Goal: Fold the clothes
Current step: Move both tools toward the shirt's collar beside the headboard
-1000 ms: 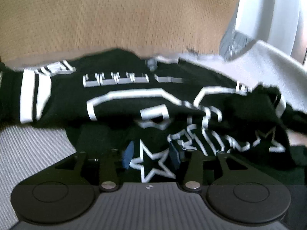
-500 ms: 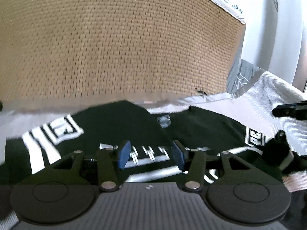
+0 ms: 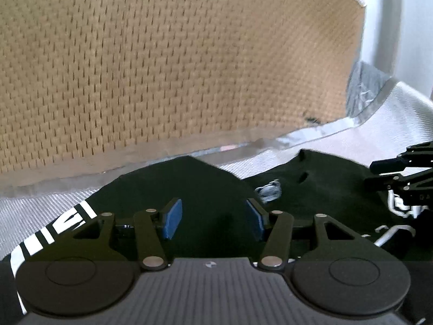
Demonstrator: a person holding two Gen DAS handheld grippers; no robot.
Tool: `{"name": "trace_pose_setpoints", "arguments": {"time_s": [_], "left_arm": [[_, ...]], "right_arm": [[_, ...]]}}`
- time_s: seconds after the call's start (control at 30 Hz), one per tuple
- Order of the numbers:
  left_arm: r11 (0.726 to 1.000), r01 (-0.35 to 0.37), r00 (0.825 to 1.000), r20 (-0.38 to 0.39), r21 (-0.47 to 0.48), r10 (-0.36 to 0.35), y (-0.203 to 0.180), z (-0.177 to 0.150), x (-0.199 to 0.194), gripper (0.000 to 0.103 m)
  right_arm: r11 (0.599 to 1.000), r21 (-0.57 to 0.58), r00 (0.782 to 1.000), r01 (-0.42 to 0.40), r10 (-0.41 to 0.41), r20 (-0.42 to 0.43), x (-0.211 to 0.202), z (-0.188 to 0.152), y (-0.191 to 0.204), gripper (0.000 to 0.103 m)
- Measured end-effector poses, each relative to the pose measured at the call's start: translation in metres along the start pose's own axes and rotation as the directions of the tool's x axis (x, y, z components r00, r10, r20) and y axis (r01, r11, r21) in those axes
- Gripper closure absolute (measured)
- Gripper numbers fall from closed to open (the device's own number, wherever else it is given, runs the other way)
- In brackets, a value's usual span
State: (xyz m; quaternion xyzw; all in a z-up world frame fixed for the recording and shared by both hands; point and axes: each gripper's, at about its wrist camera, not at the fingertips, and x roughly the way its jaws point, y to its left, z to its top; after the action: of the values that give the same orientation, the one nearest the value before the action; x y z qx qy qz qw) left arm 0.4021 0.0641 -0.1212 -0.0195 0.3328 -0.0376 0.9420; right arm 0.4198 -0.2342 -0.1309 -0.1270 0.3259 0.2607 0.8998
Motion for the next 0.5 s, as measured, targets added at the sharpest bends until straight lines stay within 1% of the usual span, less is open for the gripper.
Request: {"name": "trace_pose_setpoints", "arguments": {"time_s": [0.1, 0.23, 0.33, 0.37, 0.43, 0.47, 0.5], "left_arm": [[1.0, -0.006, 0.999, -0.054, 0.011, 0.007, 0.005, 0.004, 0.017, 0.047], [0.997, -0.011, 0.992, -0.121, 0.074, 0.02, 0.005, 0.004, 0.038, 0.046], [0.995, -0.004, 0.992, -0.128, 0.1, 0.017, 0.007, 0.001, 0.044, 0.044], [0.994, 0.0, 0.992, -0.125, 0.108, 0.014, 0.007, 0.0, 0.045, 0.043], [0.992, 0.007, 0.991, -0.13, 0.125, 0.009, 0.009, -0.003, 0.045, 0.043], [0.991, 0.011, 0.99, -0.142, 0.136, 0.009, 0.009, -0.004, 0.046, 0.043], [0.99, 0.013, 0.989, -0.149, 0.143, 0.009, 0.01, -0.005, 0.046, 0.047]], "right_arm": [[1.0, 0.026, 1.0, -0.002, 0.002, 0.005, 0.013, 0.008, -0.007, 0.064], [0.999, 0.03, 1.0, -0.014, 0.014, 0.001, 0.032, 0.015, -0.011, 0.064], [0.999, 0.033, 1.0, -0.003, 0.002, 0.024, 0.042, 0.013, -0.01, 0.064], [0.999, 0.044, 0.999, 0.013, -0.015, 0.046, 0.042, 0.011, -0.01, 0.064], [0.996, 0.089, 0.997, 0.008, -0.015, 0.081, 0.042, 0.008, -0.013, 0.064], [0.994, 0.112, 0.997, -0.002, -0.007, 0.082, 0.043, 0.007, -0.015, 0.064], [0.992, 0.124, 0.997, -0.009, 0.0, 0.076, 0.043, 0.007, -0.015, 0.064]]}}
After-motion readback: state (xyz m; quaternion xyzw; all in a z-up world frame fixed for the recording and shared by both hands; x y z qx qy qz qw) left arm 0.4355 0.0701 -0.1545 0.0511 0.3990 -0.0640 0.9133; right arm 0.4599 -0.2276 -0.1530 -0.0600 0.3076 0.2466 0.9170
